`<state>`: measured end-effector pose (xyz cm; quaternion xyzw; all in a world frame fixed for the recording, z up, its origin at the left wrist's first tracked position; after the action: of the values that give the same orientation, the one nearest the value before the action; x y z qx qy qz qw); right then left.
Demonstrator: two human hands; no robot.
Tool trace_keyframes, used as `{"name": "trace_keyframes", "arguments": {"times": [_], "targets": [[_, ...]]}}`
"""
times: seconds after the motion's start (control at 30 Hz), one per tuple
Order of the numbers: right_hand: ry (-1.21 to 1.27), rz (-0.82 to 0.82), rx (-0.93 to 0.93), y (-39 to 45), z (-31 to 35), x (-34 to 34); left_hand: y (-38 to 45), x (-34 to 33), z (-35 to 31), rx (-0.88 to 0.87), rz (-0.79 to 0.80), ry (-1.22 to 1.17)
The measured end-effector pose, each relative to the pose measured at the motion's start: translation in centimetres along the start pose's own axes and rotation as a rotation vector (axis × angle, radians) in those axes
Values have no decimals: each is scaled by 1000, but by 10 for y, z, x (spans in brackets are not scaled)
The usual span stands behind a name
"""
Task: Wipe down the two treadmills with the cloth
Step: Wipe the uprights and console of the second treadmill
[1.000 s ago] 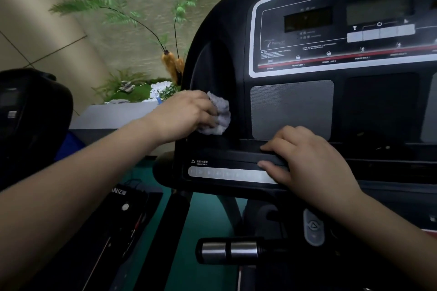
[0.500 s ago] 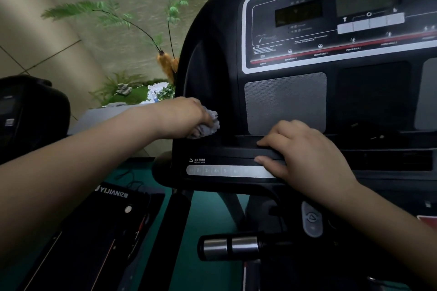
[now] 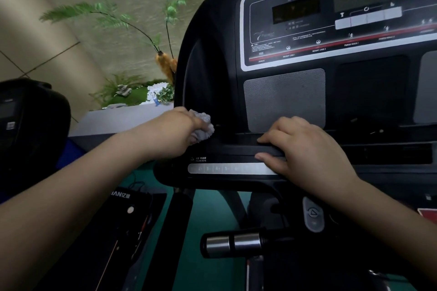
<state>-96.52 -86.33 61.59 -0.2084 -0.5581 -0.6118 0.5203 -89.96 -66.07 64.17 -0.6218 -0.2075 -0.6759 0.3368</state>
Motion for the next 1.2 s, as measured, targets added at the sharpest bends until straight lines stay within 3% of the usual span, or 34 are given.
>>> {"name": "trace_keyframes", "arguments": {"times": [0.2, 0.37, 0.53, 0.67, 0.83, 1.0, 1.1, 1.2], "targets": [[0, -2, 11, 1, 2, 0, 13, -5, -28, 143, -269, -421], [1, 13, -4, 2, 2, 0, -1, -1, -45, 114, -374, -459], [-8, 25, -16, 1, 1, -1, -16, -14, -24, 348, -196, -139], [-14, 32, -23, 0, 1, -1, 7, -14, -28, 400, -74, -115], [-6, 39, -19, 1, 1, -1, 17, -18, -16, 347, -99, -415], [5, 28, -5, 1, 1, 0, 2, -3, -45, 216, -342, -590], [6, 10, -9, 1, 0, -1, 3, -3, -85, 64, -459, -592], [6, -1, -42, -2, -3, 2, 6, -7, -103, 60, -481, -505]]}}
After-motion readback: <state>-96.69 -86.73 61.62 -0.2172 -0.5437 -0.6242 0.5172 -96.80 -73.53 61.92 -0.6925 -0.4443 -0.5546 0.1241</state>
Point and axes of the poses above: each hand's wrist, its own y-axis towards the middle knuckle, its own x-axis out of the back of the hand, z = x × y, the point moved 7 cm from there along y, towards the middle knuckle, and after that the axes turned 13 degrees about -x, right-handed, at the moved point
